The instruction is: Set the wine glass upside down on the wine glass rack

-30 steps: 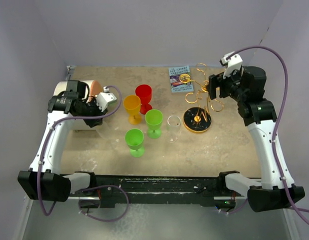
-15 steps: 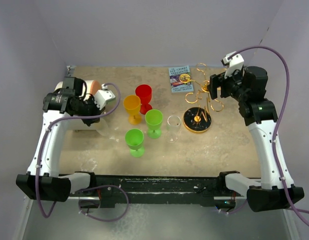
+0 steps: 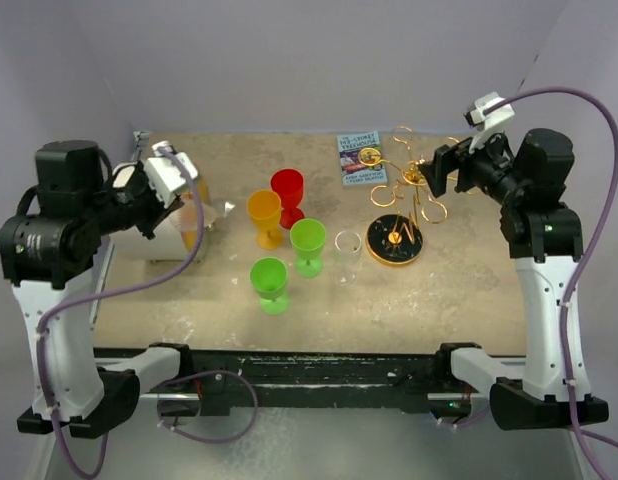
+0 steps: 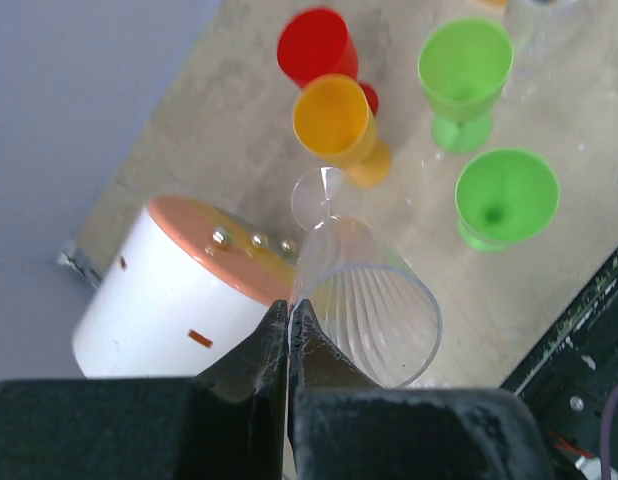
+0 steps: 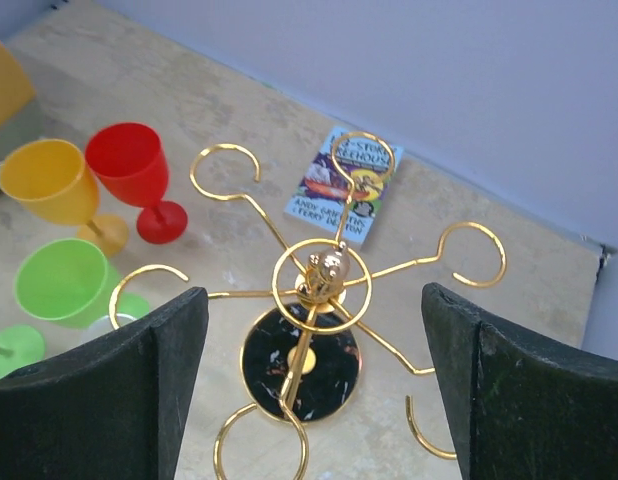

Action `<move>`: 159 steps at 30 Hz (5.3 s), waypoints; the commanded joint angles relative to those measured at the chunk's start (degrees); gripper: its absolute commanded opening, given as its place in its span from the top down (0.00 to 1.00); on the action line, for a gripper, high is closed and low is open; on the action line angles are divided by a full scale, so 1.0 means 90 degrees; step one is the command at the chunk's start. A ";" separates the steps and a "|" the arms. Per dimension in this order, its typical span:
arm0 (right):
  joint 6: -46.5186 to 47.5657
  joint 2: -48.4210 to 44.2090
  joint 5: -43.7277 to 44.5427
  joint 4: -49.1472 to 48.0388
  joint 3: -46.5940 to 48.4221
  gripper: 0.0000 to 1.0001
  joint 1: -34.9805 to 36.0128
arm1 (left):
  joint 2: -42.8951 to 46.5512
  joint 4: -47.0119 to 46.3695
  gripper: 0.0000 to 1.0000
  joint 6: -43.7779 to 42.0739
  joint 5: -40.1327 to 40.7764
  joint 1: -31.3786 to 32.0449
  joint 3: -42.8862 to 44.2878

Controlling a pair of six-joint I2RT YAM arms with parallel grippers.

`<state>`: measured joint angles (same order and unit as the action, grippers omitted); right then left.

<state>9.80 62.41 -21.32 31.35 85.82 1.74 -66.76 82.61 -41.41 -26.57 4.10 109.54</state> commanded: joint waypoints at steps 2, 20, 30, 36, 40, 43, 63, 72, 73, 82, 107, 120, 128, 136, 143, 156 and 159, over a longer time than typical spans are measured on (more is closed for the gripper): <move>-0.0078 0.0007 -0.1486 0.0169 0.0838 0.11 -0.0175 | 0.0302 -0.1311 1.00 0.0886 -0.1120 0.0026 0.0846; -0.2184 0.1480 -0.2421 -0.1683 0.1680 0.26 0.1124 | -0.0405 -0.5553 1.00 0.4374 -0.2376 0.0023 0.0686; -0.3381 0.2309 -0.2287 -0.2945 0.1693 0.30 0.1968 | -0.0412 -0.6032 1.00 0.4783 -0.2356 0.0023 0.0270; -0.3539 0.2654 -0.1988 -0.2956 0.2036 0.35 0.2445 | -0.0356 -0.6174 1.00 0.4879 -0.2422 0.0023 0.0070; -0.3661 0.2775 -0.1743 -0.2984 0.2131 0.44 0.2560 | -0.0272 -0.6214 1.00 0.4879 -0.2476 0.0023 -0.0104; -0.3782 0.2837 -0.1734 -0.3054 0.2172 0.52 0.2561 | -0.0205 -0.6227 1.00 0.4886 -0.2506 0.0023 -0.0203; -0.4175 0.2978 -0.1345 -0.3038 0.2319 1.00 0.2571 | -0.0050 -0.6278 1.00 0.4835 -0.2629 0.0023 -0.0466; -0.3451 0.2693 -0.0547 -0.2536 0.2544 1.00 0.2539 | 0.0210 -0.6225 0.51 0.4995 -0.2522 -0.0070 -0.0683; -0.3327 0.2634 -0.0358 -0.2416 0.2574 1.00 0.2512 | 0.0257 -0.6156 0.48 0.4976 -0.2423 -0.0087 -0.0709; -0.1492 0.2102 0.2731 -0.1649 0.2842 1.00 0.2312 | 0.0637 -0.5318 0.16 0.4696 -0.1017 -0.0339 -0.0762; 0.3939 0.2630 0.8470 -0.3502 0.2153 1.00 0.2316 | 0.1253 -0.5065 0.01 0.4303 -0.1140 -0.0884 -0.1452; 0.5370 0.2746 0.8570 -0.3968 0.1118 1.00 0.2307 | 0.1333 -0.5082 0.01 0.4366 -0.1213 -0.0924 -0.1430; 0.5151 0.2570 0.7655 -0.2844 0.0959 1.00 0.2307 | 0.1390 -0.5102 0.01 0.4337 -0.1237 -0.0924 -0.1499; 0.5344 0.2515 0.7393 -0.2378 0.0730 1.00 0.2307 | 0.1439 -0.5097 0.01 0.4317 -0.1267 -0.0927 -0.1519; 0.5456 0.2389 0.7009 -0.2155 0.0524 1.00 0.2304 | 0.1468 -0.5109 0.01 0.4307 -0.1330 -0.0929 -0.1589; 0.5729 0.2402 0.6484 -0.1703 0.0488 1.00 0.2367 | 0.1510 -0.5155 0.01 0.4216 -0.1369 -0.0929 -0.1757; 0.5742 0.2416 0.6354 -0.1572 0.0544 1.00 0.2413 | 0.1517 -0.5170 0.01 0.4213 -0.1384 -0.0931 -0.1784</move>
<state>60.45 86.06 37.76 16.51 89.52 22.79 -53.45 38.59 -2.70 -38.13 -3.75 93.82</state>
